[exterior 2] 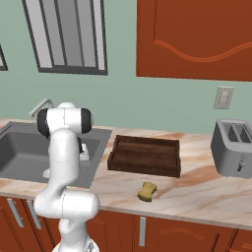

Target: Pick up all produce items and place them in the sink. Turn on the sink faucet to wash them. Then turn the sink off and put them in the tray.

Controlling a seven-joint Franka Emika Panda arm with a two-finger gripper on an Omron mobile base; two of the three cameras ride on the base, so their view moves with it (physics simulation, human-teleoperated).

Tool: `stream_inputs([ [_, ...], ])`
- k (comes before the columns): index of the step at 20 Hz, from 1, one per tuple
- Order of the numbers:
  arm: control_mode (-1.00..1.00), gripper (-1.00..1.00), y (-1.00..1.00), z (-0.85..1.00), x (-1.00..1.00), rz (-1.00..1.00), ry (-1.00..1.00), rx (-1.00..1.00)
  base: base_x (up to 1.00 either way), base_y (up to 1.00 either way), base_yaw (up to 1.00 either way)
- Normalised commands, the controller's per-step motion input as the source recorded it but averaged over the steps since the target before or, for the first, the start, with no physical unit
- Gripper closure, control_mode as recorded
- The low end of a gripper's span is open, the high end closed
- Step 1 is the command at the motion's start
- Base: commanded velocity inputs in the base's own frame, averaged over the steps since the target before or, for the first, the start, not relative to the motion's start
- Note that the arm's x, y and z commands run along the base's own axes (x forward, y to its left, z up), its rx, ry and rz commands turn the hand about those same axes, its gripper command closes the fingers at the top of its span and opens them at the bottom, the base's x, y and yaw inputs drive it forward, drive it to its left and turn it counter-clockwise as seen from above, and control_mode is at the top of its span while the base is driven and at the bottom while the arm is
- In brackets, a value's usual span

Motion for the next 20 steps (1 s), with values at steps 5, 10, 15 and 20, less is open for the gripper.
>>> stream_inputs([
  [5,-1.0,1.0,0.01,-0.24,0.01,0.0,0.03,-0.02,0.0,0.0,0.0],
  [10,-1.0,1.0,0.0,-0.25,0.04,0.0,0.0,-0.01,0.0,0.0,0.0],
  [15,-1.0,1.0,0.0,-0.19,0.06,0.0,0.0,0.0,0.0,0.0,0.0],
  [20,-1.0,1.0,0.0,-0.23,0.08,0.0,0.0,0.0,0.0,0.0,0.0],
])
